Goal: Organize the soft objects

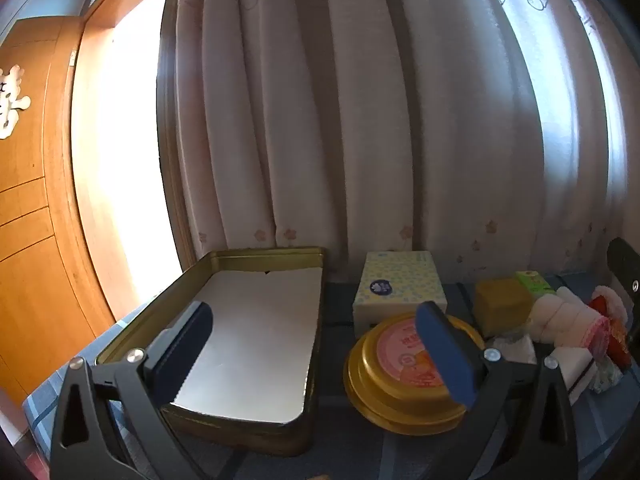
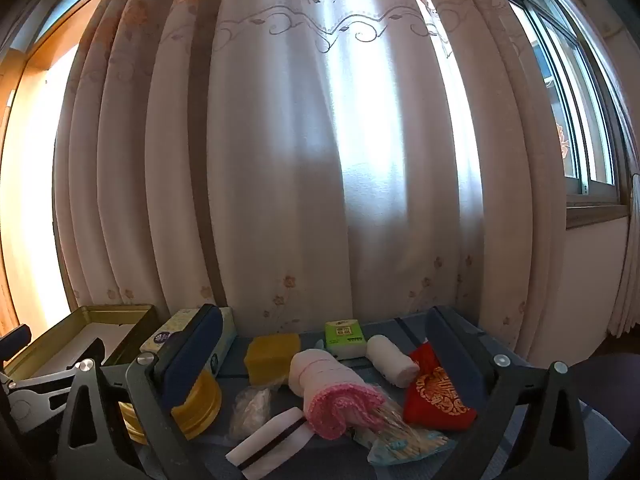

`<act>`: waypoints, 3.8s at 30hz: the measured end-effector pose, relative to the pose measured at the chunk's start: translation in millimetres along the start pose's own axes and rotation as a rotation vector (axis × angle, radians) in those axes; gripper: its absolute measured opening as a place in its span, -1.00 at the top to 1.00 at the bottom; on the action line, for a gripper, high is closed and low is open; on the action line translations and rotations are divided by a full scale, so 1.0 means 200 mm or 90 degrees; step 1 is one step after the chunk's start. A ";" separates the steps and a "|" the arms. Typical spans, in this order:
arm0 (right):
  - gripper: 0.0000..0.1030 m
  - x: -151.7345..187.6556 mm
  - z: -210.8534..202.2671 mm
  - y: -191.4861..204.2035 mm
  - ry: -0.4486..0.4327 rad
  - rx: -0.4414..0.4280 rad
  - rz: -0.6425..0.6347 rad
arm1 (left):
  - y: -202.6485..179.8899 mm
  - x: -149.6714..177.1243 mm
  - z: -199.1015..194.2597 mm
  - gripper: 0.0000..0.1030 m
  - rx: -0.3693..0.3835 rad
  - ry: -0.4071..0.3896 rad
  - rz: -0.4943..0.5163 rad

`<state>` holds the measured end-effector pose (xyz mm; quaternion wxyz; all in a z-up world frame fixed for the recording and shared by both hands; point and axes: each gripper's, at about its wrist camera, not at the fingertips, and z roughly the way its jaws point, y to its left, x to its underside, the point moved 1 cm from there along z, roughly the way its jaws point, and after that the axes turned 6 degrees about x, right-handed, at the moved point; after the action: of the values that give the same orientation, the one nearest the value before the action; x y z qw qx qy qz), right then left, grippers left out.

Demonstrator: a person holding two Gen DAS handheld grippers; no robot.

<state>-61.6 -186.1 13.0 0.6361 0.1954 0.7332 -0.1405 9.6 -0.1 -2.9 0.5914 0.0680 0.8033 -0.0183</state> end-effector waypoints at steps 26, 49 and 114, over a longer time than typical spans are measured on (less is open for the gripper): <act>-0.99 0.00 0.00 -0.02 -0.001 0.002 0.014 | 0.02 -0.02 0.00 -0.99 0.010 0.006 -0.029; -0.99 0.00 -0.01 -0.03 -0.001 0.002 0.021 | 0.03 -0.01 -0.01 -0.99 0.011 0.004 -0.036; -0.98 0.03 0.13 -0.80 0.079 0.102 0.220 | -0.35 0.04 -0.18 -0.99 0.217 0.001 0.135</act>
<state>-114.2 -339.6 -4.0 0.5867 0.3767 0.7129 -0.0751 -36.7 -64.9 -3.1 0.5691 0.2512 0.7776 -0.0915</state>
